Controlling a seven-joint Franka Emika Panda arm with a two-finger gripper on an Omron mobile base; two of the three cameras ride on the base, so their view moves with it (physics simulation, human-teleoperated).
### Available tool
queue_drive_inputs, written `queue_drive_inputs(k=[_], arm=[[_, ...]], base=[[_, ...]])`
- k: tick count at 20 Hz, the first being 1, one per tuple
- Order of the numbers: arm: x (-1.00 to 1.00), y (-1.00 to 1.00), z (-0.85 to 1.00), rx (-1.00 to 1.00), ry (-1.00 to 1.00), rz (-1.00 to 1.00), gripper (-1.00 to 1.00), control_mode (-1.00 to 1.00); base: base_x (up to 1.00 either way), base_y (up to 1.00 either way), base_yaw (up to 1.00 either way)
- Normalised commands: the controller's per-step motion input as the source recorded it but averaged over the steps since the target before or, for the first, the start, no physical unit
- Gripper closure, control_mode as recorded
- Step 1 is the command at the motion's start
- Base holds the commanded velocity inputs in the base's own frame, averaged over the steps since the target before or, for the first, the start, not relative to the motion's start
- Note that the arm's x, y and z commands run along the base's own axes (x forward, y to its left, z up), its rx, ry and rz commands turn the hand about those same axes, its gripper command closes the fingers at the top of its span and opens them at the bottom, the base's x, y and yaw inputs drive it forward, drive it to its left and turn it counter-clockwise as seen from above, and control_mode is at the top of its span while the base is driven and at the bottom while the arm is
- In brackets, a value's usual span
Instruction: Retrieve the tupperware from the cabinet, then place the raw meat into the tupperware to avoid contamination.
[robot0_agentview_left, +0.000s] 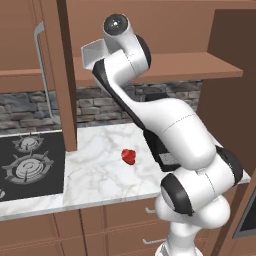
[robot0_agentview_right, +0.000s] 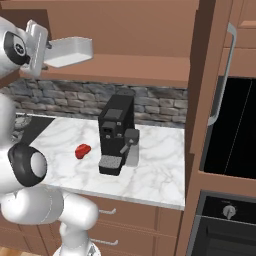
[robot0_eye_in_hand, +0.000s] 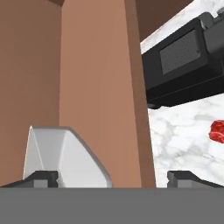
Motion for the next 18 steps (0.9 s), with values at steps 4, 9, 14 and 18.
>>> queue_drive_inputs(k=[4,9,14,18], arm=[[0.19,0.06,0.01,0.0,-0.01,0.06,-1.0,-1.0],[0.31,0.09,-0.01,0.0,0.0,0.05,-1.0,-1.0],[0.34,0.04,-0.01,0.0,0.0,0.05,-1.0,-1.0],[0.32,0.02,0.0,0.0,0.0,0.04,-1.0,-1.0]], base=[[0.0,0.0,0.0],[0.0,0.0,0.0],[0.0,0.0,0.0],[0.0,0.0,0.0]])
